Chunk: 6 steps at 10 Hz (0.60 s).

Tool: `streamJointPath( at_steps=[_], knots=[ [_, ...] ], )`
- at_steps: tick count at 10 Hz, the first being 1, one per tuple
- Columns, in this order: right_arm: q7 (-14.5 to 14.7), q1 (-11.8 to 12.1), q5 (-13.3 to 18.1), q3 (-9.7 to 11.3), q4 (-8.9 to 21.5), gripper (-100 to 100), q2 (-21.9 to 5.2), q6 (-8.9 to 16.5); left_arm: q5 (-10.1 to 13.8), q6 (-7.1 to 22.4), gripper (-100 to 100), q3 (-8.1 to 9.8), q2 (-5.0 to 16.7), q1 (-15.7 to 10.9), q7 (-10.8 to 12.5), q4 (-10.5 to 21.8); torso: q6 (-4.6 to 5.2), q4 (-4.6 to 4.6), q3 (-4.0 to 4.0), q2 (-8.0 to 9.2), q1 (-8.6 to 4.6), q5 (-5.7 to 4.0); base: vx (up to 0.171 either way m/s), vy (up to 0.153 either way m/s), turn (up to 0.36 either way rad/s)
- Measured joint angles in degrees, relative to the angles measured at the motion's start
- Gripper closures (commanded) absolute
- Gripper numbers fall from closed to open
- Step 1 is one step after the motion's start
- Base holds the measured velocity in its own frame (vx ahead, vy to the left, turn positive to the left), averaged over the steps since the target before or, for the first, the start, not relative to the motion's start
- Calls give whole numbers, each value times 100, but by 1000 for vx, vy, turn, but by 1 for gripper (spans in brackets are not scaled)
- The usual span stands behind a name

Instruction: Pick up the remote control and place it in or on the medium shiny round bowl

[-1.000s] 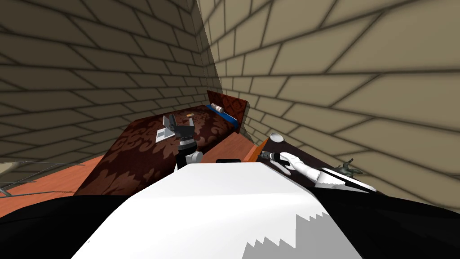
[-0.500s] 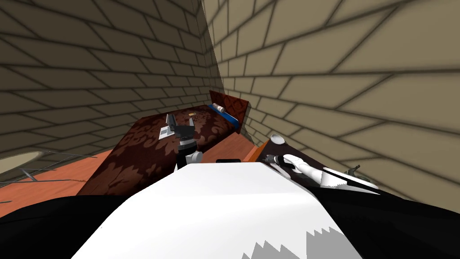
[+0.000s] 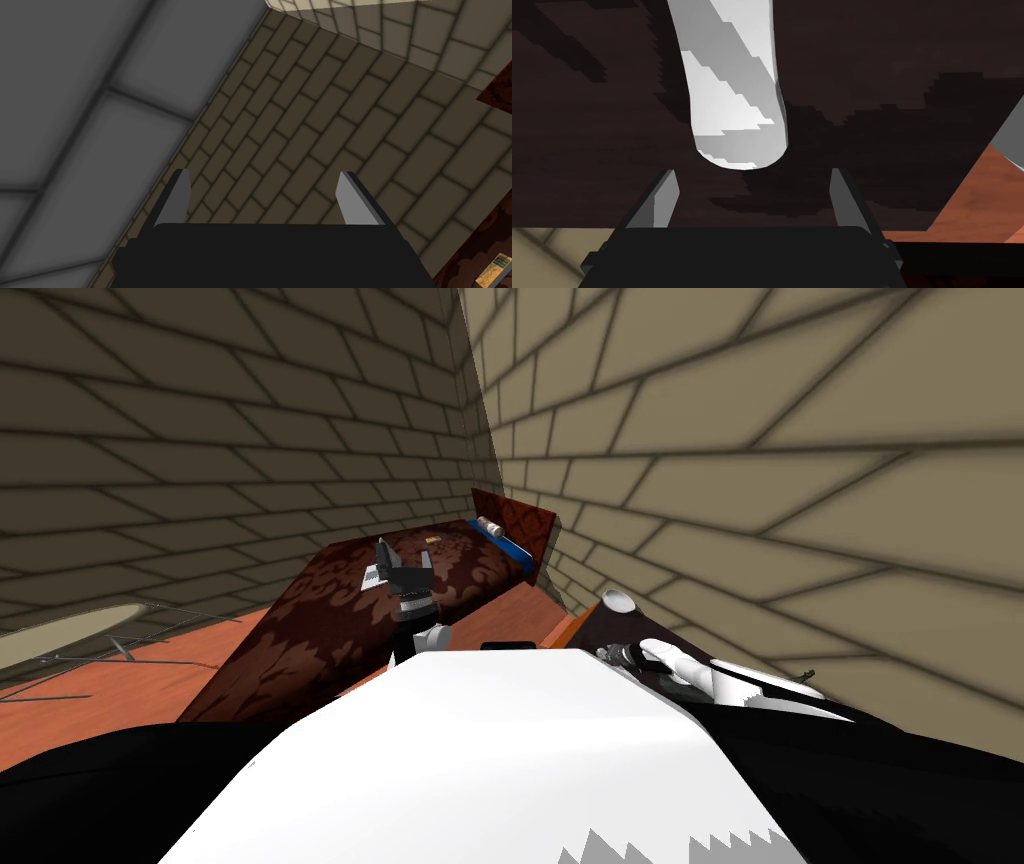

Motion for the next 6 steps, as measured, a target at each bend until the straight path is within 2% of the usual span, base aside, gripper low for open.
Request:
streamJointPath(
  at_steps=[2, 4, 5, 6],
  knots=[
    [114, 109, 117, 301, 158, -100, -14, 69, 0, 0, 0, 0, 0, 0, 0, 0, 3, 1, 3, 6, 2, -1, -42, -87, 77],
    [152, 125, 221, 536, 295, -100, 40, 121, 0, 0, 0, 0, 0, 1, 0, 0, 2, -1, -3, -5, 13, 1, -11, -42, 20],
    [160, 122, 226, 546, 313, 0, 46, 116, 0, 0, 0, 0, -1, 1, 0, 0, 2, -2, -6, -10, 26, 4, -2, -5, 0],
    [159, 123, 225, 545, 311, -100, 45, 116, 0, 0, 0, 0, -1, 1, 0, 0, 1, -3, -7, -13, 35, 6, 12, -27, 50]
  ],
)
